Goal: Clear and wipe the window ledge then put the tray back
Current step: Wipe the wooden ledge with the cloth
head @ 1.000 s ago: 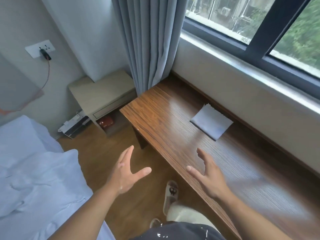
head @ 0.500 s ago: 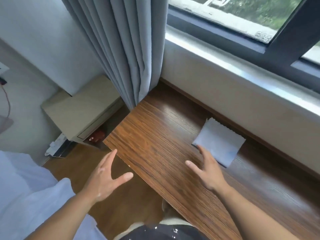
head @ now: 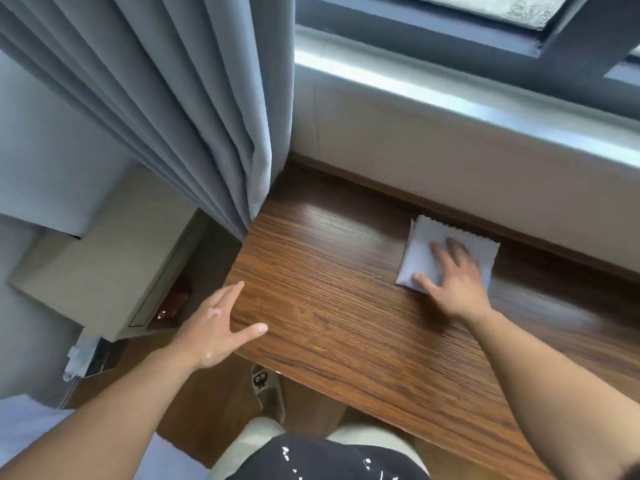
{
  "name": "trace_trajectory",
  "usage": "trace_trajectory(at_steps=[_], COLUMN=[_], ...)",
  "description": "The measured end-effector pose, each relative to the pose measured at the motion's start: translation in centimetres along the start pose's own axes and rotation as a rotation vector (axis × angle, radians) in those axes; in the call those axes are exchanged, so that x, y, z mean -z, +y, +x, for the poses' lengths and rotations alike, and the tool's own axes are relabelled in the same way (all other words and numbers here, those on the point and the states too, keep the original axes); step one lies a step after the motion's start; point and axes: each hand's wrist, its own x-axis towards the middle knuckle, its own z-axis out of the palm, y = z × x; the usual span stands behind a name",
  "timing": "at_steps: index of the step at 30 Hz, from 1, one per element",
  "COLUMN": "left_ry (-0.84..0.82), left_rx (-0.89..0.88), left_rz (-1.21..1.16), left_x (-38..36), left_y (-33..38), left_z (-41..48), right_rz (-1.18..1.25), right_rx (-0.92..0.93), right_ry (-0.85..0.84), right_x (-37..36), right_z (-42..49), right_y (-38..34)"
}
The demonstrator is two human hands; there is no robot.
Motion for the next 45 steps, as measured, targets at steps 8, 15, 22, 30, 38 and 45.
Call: trace_trajectory(at_steps=[8, 15, 22, 30, 38, 45], left_ry=[-0.089, -0.034, 0.130, 0.264, 0.327, 0.304], left_rx=[-0.295, -0.432, -0.510, -0.732, -0.765, -0.660], left_rz=[0.304, 0.372, 0.304, 0.319, 0.209, 0.245], left_x=[1.4, 1.9, 0.9, -1.1, -1.3, -0.6], left_y=[-4.5, -5.7, -4.1, -1.3, 2.2, -2.3], left_z=[2.6, 3.5, 5.3, 8.0, 9.6, 9.1], right_rz=[-0.034, -0.061, -0.184, -0.194, -0.126, -0.080], right_rx=[-0.220, -0.181, 0.064, 0.250, -0.088, -0.411], right_ry=[-0.001, -0.025, 0.136, 0.242, 0.404, 0.546], right_x=[-6.1, -12.5, -13.4, -13.9, -6.5, -5.5], right_z=[-5.0, -12.6, -11.7, -7.2, 3.6, 5.0], right_y=[-7.8, -18.2, -17.2, -12.9, -3.7, -1.8])
